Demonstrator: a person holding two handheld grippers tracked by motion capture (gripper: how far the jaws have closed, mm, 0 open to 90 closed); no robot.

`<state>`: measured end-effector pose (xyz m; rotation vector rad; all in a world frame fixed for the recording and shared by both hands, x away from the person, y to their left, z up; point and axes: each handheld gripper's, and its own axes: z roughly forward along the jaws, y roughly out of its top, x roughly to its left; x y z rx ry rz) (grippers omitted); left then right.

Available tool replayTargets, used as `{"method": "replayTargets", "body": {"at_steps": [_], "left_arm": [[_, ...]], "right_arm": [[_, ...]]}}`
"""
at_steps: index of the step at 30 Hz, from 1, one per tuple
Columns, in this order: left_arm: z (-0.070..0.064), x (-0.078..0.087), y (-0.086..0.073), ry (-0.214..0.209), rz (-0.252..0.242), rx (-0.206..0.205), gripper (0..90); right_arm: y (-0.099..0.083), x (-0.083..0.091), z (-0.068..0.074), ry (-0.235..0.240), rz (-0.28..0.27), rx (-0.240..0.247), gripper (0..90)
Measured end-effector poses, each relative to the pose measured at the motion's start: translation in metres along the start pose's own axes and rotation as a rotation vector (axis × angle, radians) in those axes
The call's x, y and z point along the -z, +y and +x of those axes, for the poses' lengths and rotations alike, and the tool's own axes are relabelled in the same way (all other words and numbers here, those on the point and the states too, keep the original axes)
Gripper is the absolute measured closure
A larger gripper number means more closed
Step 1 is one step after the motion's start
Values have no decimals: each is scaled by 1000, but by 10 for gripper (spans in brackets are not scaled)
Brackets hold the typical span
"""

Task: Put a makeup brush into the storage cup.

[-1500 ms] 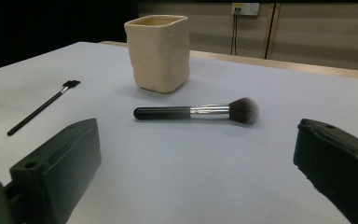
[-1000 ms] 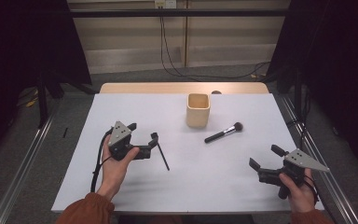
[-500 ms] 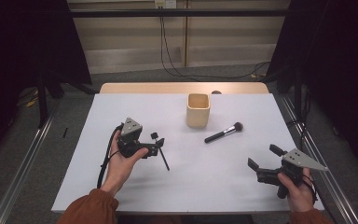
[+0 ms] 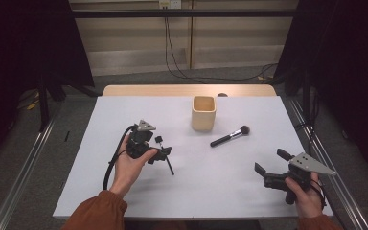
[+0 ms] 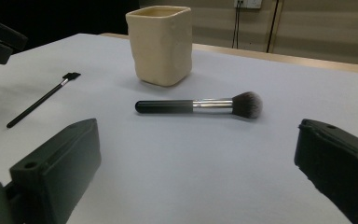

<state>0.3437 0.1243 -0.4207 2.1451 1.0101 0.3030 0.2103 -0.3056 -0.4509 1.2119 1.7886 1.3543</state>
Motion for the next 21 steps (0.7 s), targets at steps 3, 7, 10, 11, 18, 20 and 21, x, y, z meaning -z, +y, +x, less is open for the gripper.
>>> {"method": "replayTargets", "body": {"at_steps": [3,7,10,11,18,20,21], "left_arm": [[0,-3,3,11,59,-10,55],[-2,-9,9,-21,135,17,56],[-3,-13,12,-41,208,26,66],[-4,-15,13,-32,229,17,87],[-2,-24,15,-19,319,57,68],[-1,-27,14,-20,341,67,68],[-1,-28,14,-16,357,70,68]], "right_arm": [[0,0,0,1,2,0,1],[0,0,0,2,2,1,1],[0,-1,0,3,3,3,1],[0,-1,0,4,6,3,0],[0,0,1,6,7,5,1],[0,0,1,8,8,7,1],[-1,-1,1,9,8,6,1]]}}
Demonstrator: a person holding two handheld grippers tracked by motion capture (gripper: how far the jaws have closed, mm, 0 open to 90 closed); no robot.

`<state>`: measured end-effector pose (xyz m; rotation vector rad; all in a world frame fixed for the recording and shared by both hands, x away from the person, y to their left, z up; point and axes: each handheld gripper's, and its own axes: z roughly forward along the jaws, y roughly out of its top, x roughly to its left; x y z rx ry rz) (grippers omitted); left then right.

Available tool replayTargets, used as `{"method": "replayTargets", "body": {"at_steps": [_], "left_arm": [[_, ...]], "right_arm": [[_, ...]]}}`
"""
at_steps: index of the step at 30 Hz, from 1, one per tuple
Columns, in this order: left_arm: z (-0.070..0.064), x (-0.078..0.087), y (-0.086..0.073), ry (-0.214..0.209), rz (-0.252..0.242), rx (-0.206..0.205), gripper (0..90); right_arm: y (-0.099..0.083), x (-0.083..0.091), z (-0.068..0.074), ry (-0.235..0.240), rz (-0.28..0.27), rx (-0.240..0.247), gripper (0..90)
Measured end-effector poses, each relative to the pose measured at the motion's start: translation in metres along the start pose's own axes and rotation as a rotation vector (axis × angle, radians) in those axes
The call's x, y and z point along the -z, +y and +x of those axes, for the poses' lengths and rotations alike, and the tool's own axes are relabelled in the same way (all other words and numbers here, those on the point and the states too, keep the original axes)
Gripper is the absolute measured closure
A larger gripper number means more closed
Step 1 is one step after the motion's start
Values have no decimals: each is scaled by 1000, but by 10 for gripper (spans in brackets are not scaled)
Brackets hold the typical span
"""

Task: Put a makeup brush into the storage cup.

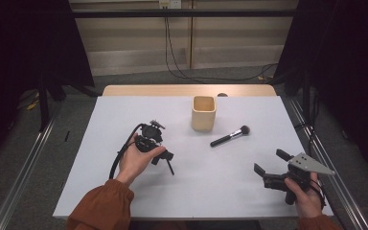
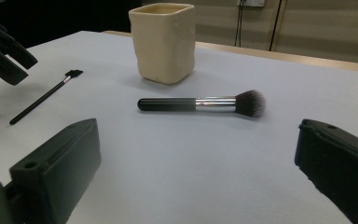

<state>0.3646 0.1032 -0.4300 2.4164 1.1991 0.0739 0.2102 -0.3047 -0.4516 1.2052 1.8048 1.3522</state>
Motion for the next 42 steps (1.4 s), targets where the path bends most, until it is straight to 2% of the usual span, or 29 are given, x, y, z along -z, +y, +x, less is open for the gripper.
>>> {"method": "replayTargets", "body": {"at_steps": [3,5,12,14,18,20,24,33,36,38,41,42], "left_arm": [[-2,-5,1,29,66,2,69],[-4,-9,3,43,117,-13,69],[-10,-14,13,81,179,-12,76],[-10,-17,16,106,202,-8,68],[-11,-24,17,118,241,-4,56],[-10,-26,17,112,254,6,57],[-9,-30,18,128,268,24,59],[-5,-36,19,100,292,72,56],[-1,-38,19,86,305,113,28],[-2,-39,20,98,307,111,30],[-9,-42,19,155,319,76,53],[-9,-42,19,162,322,85,49]], "right_arm": [[0,0,0,0,1,-4,1],[0,-1,1,2,2,-4,1],[0,-1,1,4,4,0,1],[0,-1,1,5,4,1,1],[0,-1,1,6,5,2,1],[-1,-1,1,4,7,7,1],[-1,-1,1,5,7,7,1],[-1,-1,1,5,9,7,1],[-1,-1,1,6,9,8,1],[-1,-1,1,6,10,8,1],[-1,-1,1,7,10,9,1],[-1,-1,1,7,11,9,1]]}}
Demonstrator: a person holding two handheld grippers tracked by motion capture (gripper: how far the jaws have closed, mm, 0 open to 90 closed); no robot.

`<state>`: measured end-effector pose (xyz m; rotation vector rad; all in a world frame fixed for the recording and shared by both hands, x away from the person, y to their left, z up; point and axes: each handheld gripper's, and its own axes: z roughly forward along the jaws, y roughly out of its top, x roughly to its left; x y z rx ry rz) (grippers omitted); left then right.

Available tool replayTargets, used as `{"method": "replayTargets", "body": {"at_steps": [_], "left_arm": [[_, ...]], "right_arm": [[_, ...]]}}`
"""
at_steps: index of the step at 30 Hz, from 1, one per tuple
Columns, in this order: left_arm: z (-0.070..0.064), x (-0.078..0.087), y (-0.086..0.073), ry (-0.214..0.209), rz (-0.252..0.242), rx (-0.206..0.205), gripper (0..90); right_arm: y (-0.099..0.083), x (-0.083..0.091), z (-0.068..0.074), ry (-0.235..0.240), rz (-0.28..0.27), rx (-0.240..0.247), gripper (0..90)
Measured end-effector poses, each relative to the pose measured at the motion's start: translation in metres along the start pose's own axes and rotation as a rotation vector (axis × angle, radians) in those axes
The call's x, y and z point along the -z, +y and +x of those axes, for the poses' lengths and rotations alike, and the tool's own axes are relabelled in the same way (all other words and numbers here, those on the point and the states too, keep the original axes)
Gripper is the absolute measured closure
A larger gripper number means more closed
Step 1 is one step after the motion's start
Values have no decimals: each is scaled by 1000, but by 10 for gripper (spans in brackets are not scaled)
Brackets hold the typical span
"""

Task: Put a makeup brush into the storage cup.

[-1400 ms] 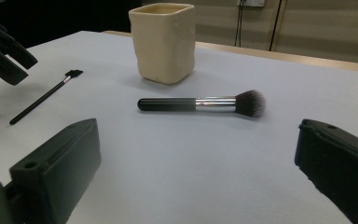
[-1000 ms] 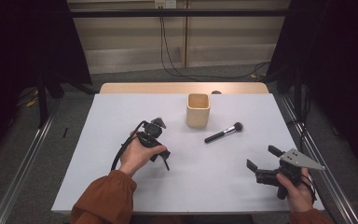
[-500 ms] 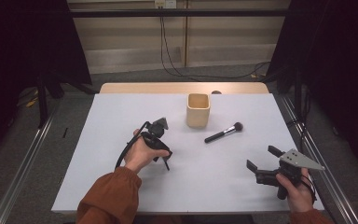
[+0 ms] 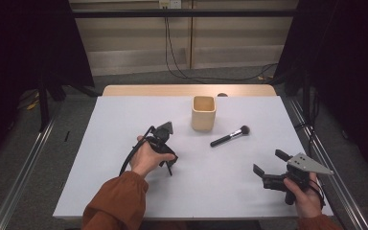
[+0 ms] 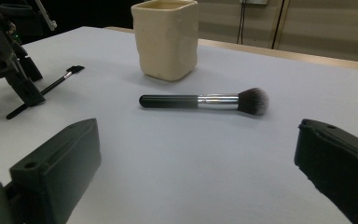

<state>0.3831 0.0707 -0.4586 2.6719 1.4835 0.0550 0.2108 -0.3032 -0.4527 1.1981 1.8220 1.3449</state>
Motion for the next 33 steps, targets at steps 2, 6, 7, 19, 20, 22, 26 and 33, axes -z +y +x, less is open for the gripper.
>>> {"method": "replayTargets", "body": {"at_steps": [2,6,7,19,20,22,26,33], "left_arm": [[1,0,0,-14,2,9,52],[1,2,1,-8,29,32,104],[1,3,2,-6,34,35,120],[10,12,-1,-22,77,46,499],[12,13,-2,-27,77,51,548],[16,13,-3,-33,72,59,633],[18,13,-3,-27,80,51,718],[25,13,-2,-73,112,57,851]], "right_arm": [[0,0,0,1,0,0,1],[0,0,0,1,1,0,1],[0,0,0,1,2,0,1],[-1,1,0,-4,2,-2,2],[-1,1,0,-3,2,-2,2],[-1,1,0,-3,2,-1,2],[-1,1,0,-1,4,5,3],[-1,1,0,-1,5,5,3]]}}
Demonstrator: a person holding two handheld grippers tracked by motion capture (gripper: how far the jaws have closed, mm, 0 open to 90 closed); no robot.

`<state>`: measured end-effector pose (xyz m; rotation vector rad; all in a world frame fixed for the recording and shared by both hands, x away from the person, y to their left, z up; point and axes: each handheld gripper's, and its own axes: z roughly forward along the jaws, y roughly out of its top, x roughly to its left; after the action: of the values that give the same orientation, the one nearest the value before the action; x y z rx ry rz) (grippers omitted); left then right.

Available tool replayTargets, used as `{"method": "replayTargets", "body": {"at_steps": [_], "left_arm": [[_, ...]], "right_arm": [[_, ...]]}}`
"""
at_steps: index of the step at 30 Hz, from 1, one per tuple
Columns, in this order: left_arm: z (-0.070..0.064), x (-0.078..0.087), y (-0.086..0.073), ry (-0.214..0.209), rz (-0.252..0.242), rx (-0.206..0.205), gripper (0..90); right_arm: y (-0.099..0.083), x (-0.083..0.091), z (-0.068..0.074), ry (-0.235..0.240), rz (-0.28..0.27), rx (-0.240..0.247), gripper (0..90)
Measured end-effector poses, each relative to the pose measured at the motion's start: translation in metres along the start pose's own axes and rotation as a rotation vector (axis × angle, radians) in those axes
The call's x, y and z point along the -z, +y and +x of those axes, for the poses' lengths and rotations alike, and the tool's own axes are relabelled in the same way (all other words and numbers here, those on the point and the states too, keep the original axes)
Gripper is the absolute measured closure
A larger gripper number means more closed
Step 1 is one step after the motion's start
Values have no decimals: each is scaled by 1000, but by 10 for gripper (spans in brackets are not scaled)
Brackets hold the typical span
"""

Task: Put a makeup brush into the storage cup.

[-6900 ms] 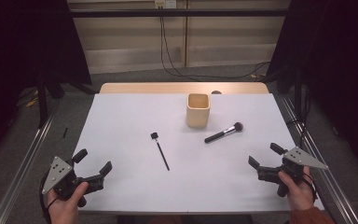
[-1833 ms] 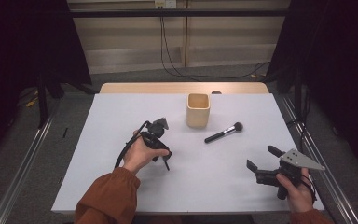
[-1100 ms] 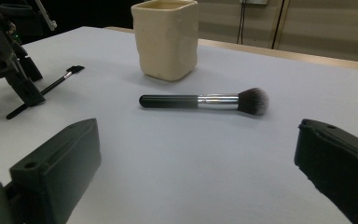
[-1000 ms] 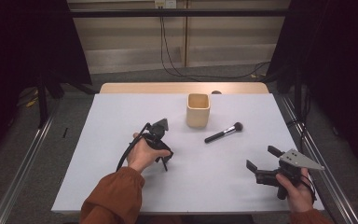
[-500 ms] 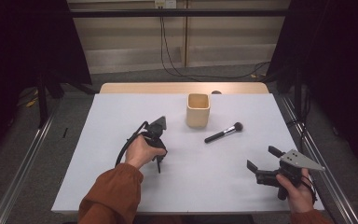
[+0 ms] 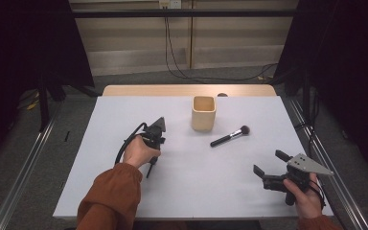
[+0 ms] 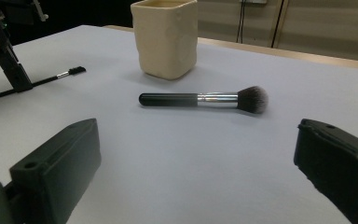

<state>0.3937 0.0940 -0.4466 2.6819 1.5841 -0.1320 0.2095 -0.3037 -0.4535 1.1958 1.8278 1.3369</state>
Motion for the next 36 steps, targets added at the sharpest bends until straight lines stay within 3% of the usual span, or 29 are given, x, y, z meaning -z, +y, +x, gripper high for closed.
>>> {"method": "replayTargets", "body": {"at_steps": [3,6,11,12,18,22,32,36], "left_arm": [[4,0,3,-26,23,5,860],[1,0,3,-3,29,-9,863],[9,1,2,-56,17,-10,865],[9,1,1,-68,4,6,865],[12,2,-4,-80,-29,-11,865],[15,3,-10,-98,-105,-7,865],[19,11,-21,-115,-221,-31,865],[20,14,-28,-118,-298,-28,864]], "right_arm": [[0,0,0,-2,0,-2,4],[0,0,0,0,1,1,3],[0,0,1,-2,2,1,3],[0,-1,1,-1,3,0,3],[0,-3,1,4,7,3,3],[0,-3,2,6,6,1,3],[0,-2,2,12,5,-14,2],[-1,-2,2,14,2,-23,1]]}}
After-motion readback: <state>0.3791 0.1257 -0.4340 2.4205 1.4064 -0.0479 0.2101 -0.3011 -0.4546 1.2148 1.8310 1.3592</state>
